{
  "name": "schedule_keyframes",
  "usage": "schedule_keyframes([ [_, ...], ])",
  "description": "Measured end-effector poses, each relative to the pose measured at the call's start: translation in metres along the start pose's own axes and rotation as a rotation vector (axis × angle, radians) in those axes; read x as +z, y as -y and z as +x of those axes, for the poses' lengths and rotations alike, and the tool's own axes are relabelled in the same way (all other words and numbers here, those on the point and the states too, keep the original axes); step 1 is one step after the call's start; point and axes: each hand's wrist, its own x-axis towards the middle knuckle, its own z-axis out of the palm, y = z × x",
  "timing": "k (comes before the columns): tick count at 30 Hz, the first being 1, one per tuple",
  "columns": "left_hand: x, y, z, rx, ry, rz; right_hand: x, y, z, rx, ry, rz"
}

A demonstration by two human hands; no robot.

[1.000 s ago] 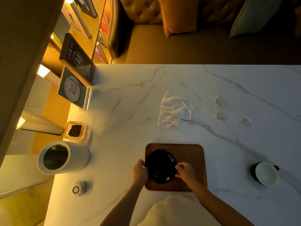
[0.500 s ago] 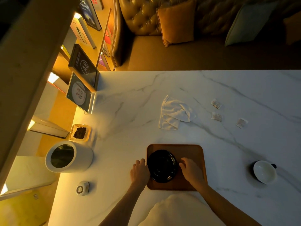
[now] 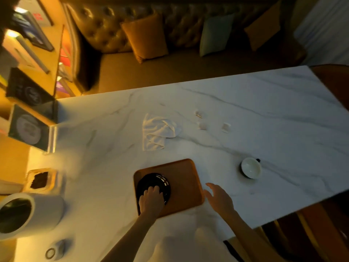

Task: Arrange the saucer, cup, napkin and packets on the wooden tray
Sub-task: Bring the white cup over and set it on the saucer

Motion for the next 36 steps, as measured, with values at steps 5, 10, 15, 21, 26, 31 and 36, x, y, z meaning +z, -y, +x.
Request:
schedule_keyframes([
  [5, 0.001, -0.068, 0.006, 0.119, -0.004, 0.014, -0.039, -0.070, -0.006, 0.166, -0.075, 0.160],
  [10, 0.011, -0.142, 0.016, 0.136, -0.016, -0.015, -0.083, -0.141, 0.020, 0.286, -0.110, 0.258],
  [15, 0.030, -0.221, 0.036, 0.081, 0.022, -0.071, -0.122, -0.192, 0.064, 0.275, -0.103, 0.377],
  [21, 0.051, -0.301, 0.065, 0.013, 0.088, -0.073, -0.149, -0.219, 0.113, 0.281, 0.058, 0.416],
  [26, 0.064, -0.346, 0.083, 0.010, 0.205, -0.118, -0.156, -0.231, 0.134, 0.293, 0.147, 0.430],
  [31, 0.073, -0.376, 0.098, 0.055, 0.369, -0.255, -0.157, -0.237, 0.144, 0.296, 0.205, 0.524],
  [36, 0.077, -0.395, 0.111, 0.016, 0.458, -0.360, -0.154, -0.238, 0.146, 0.261, 0.260, 0.640],
])
